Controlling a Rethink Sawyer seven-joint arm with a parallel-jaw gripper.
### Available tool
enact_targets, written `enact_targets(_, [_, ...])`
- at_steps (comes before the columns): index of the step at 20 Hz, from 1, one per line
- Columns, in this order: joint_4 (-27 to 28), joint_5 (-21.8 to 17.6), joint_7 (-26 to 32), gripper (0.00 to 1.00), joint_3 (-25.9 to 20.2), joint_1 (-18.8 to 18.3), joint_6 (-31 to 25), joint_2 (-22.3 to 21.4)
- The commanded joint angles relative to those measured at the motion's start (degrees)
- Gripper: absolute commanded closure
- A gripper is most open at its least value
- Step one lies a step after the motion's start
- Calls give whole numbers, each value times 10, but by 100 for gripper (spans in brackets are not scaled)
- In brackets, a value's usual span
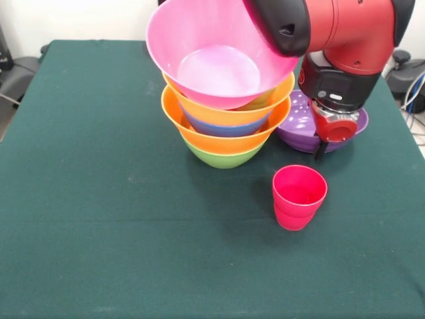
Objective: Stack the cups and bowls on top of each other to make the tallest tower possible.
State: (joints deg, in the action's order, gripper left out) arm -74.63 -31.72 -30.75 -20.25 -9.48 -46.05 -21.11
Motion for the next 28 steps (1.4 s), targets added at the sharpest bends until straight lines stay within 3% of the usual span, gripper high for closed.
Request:
enact_targets(1, [-40,-5,-70,100,26,6,-45,4])
enact_targets(8, [-19,22,-106,100,29,34,-51,9])
enact_targets(28, [-20,45,-111,100,35,36,-18,24])
